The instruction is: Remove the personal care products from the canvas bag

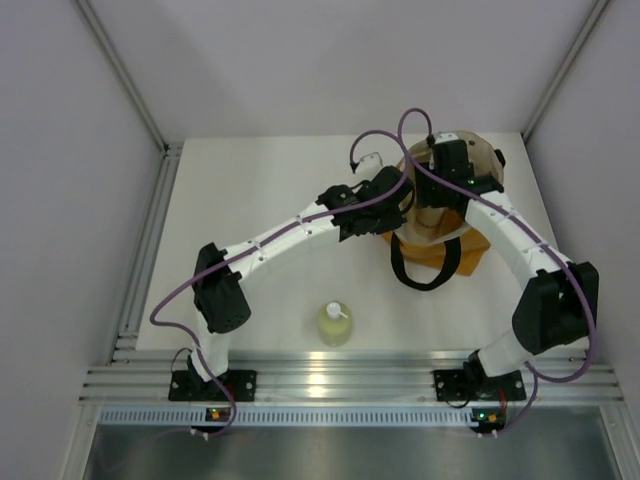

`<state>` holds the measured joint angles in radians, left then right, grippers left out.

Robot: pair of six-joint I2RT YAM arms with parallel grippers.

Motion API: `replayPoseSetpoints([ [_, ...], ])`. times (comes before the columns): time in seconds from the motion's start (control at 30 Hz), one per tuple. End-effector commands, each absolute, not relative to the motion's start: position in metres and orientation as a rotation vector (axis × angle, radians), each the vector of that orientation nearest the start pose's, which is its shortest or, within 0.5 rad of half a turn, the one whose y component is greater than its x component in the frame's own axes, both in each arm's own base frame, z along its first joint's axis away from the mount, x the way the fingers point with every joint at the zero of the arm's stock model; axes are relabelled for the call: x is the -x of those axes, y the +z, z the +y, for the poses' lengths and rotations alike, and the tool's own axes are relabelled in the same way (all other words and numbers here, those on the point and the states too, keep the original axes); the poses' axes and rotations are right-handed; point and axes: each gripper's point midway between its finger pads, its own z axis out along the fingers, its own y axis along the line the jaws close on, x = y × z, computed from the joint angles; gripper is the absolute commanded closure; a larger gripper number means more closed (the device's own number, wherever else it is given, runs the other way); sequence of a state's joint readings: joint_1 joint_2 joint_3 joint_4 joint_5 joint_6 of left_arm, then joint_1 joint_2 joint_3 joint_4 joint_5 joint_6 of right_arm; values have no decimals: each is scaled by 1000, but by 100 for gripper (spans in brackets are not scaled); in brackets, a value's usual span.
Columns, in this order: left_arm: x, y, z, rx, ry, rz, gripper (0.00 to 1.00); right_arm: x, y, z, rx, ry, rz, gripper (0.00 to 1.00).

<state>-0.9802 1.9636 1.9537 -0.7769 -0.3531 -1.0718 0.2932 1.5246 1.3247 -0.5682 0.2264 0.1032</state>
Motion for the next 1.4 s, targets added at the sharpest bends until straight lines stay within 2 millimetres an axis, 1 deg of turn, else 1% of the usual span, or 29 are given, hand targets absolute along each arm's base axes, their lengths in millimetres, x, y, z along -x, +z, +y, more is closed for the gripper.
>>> replayPoseSetpoints([
  [0.0, -319, 248, -417, 316, -648, 2298, 100, -423, 210, 78, 106, -97, 2229, 42],
  [0.03, -319, 249, -417, 320, -651, 2296, 100, -425, 206, 78, 112, -107, 2238, 42],
  [0.13, -319, 247, -419, 323, -656, 2301, 100, -430, 204, 75, 118, -138, 2241, 42],
  [0.37, -320, 243, -421, 345, -661, 2308, 100, -435, 204, 68, 113, -191, 2238, 42],
  [0.47, -320, 245, -423, 346, -674, 2302, 100, -435, 194, 67, 129, -207, 2261, 41],
  [0.67, -321, 248, -426, 338, -693, 2298, 100, -435, 173, 77, 161, -157, 2307, 40],
  [0.8, -320, 247, -426, 330, -690, 2300, 100, -439, 168, 81, 162, -128, 2305, 41],
  [0.9, -320, 247, -426, 324, -688, 2301, 100, -443, 167, 85, 157, -105, 2299, 49],
  [0.93, -320, 247, -426, 322, -689, 2302, 100, -444, 167, 84, 149, -101, 2295, 54],
  [1.0, -320, 247, -426, 319, -690, 2300, 100, -445, 167, 85, 144, -85, 2293, 56],
  [1.03, -321, 247, -426, 317, -690, 2298, 100, -445, 167, 86, 145, -78, 2290, 61],
  [1.23, -322, 248, -428, 314, -695, 2294, 100, -445, 164, 81, 133, -79, 2292, 67],
  [1.33, -322, 246, -429, 311, -693, 2300, 100, -442, 162, 78, 123, -67, 2291, 71],
  [1.37, -322, 246, -428, 310, -693, 2300, 100, -442, 161, 78, 121, -63, 2290, 74],
])
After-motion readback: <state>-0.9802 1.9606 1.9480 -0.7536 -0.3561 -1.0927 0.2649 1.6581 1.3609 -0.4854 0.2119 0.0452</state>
